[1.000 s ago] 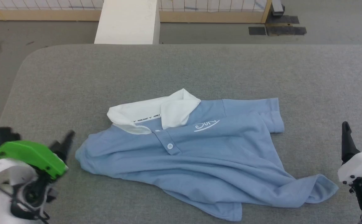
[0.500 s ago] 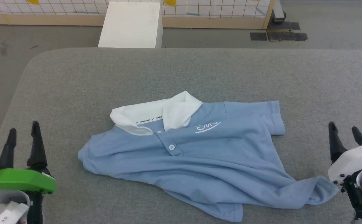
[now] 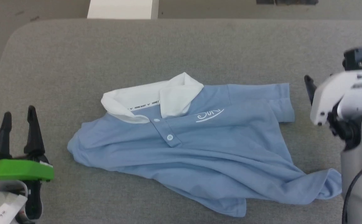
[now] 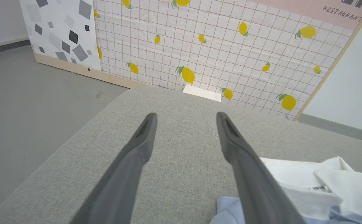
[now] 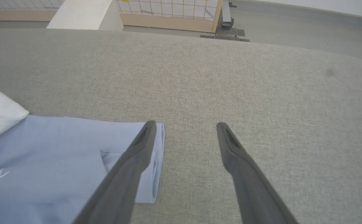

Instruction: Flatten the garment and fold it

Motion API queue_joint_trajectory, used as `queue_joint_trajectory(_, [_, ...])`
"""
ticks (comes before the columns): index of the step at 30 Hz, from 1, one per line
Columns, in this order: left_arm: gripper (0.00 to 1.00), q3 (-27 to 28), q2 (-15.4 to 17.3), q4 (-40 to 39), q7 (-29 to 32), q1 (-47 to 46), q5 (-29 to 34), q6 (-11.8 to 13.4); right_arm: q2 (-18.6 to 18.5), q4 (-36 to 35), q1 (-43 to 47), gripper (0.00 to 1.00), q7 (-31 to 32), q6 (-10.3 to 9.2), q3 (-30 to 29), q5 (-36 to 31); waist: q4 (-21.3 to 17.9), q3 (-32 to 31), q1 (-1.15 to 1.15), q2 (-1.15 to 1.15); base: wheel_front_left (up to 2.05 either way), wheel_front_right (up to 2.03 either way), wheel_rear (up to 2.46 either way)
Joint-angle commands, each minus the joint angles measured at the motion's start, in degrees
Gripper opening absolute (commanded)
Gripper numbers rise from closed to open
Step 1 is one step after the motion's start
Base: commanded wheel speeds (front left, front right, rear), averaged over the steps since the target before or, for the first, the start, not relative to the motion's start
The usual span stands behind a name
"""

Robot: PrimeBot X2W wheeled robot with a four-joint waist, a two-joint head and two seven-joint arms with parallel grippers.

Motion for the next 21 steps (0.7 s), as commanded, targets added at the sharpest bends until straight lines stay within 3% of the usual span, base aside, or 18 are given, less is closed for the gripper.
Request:
queue_joint_trajectory(1, [1.00,0.2,0.2,-0.2,-0.5,-1.7,0.6,-0.5,-0.5,1.1,-2.4,1.00,2.6,0.19,1.0,-0.7,1.1,3.8,0.00,0.27,0.00,0.00,0.00])
queue_joint_trajectory(9, [1.00,0.7,-0.1,0.2,-0.6,-4.7,1.1,-1.9,-3.0,5.2,-8.1,1.00,15.9,0.19,8.7,-1.6,2.5,8.3,0.00,0.27,0.00,0.00,0.00])
queue_joint_trajectory(19, [1.00,1.5,-0.3,0.6,-0.7,-5.4,2.1,-3.0,-4.4,7.2,-5.8,1.00,25.3,0.19,15.5,2.5,2.1,9.8,0.00,0.27,0.00,0.00,0.00])
queue_joint_trajectory(20, [1.00,1.6,-0.3,0.7,-0.7,-5.5,2.2,-3.1,-4.4,7.0,-5.7,0.49,26.1,0.19,15.6,3.0,2.0,9.8,0.00,0.27,0.00,0.00,0.00])
queue_joint_trajectory(21, [1.00,1.7,-0.3,0.8,-0.7,-5.5,2.3,-3.2,-4.5,6.7,-5.7,0.19,26.3,0.19,15.4,3.4,1.9,9.8,0.00,0.27,0.00,0.00,0.00])
